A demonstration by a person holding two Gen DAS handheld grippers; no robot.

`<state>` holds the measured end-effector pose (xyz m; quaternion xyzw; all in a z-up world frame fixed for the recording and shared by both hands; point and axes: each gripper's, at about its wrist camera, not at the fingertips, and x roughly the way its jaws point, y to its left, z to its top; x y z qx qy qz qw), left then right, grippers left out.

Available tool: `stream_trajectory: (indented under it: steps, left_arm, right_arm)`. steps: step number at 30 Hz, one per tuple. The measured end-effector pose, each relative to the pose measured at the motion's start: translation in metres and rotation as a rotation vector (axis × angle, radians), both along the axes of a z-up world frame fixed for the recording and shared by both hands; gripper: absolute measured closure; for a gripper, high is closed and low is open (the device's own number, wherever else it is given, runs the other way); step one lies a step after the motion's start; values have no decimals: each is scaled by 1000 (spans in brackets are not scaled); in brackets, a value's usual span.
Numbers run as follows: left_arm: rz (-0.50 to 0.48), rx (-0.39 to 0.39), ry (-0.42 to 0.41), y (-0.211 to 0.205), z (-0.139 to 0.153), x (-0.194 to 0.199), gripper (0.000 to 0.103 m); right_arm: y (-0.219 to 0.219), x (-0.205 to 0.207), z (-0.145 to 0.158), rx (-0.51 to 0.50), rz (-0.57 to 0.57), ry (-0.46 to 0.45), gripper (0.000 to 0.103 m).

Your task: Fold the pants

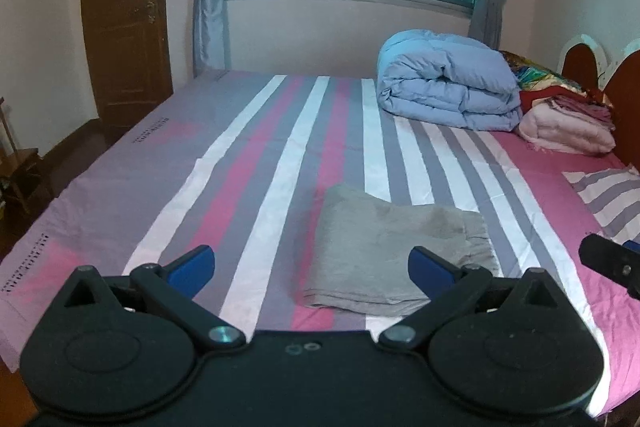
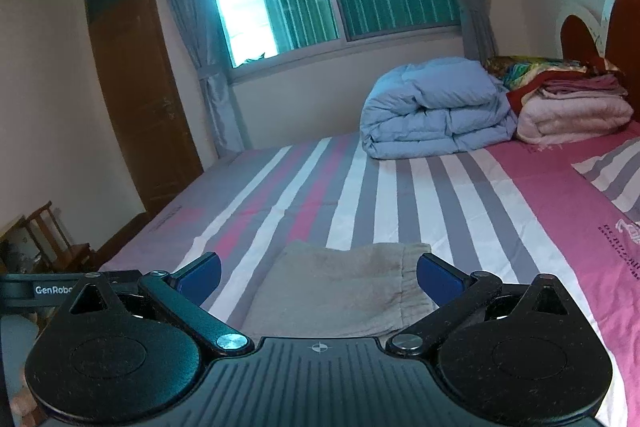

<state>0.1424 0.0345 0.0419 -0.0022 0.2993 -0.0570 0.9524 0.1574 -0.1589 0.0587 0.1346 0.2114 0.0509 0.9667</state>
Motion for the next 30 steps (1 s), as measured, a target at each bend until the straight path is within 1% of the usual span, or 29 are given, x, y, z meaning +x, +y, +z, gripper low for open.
stream_trajectory:
  steps: [6, 8, 10, 13, 16, 18, 20, 22, 23, 26, 30]
  left_arm:
    - [-11, -3, 25, -1, -3, 1, 6]
    - [-12, 23, 25, -3, -4, 2, 6]
    - [-31, 60, 13, -8, -4, 1, 6]
    - [-86, 104, -17, -15, -3, -3, 6]
    - [-123, 122, -37, -21, -3, -6, 6]
    - [-142, 111, -35, -23, -3, -7, 6]
    - [-164, 67, -33, -21, -2, -7, 6]
    - [-164, 36, -57, -19, -3, -9, 6]
    - [-169, 36, -71, -19, -3, -10, 6]
    - [-189, 73, -74, -24, -6, -9, 6]
    - [-167, 82, -70, -26, -9, -7, 6]
  right_arm:
    - [1, -2, -1, -7, 2, 0, 0]
    - [1, -2, -2, -10, 8, -1, 0]
    - [0, -2, -4, -4, 12, 3, 0]
    - [-1, -1, -5, -2, 16, 7, 0]
    - [-2, 1, -5, -1, 17, 8, 0]
    - [-2, 1, -5, 1, 21, 7, 0]
    - [-2, 1, -5, -3, 18, 3, 0]
    - [-2, 1, -6, -9, 18, 1, 0]
    - [-2, 1, -7, -12, 17, 2, 0]
    - [0, 2, -10, -31, 9, 5, 0]
    - [0, 8, -15, -43, -12, 25, 0]
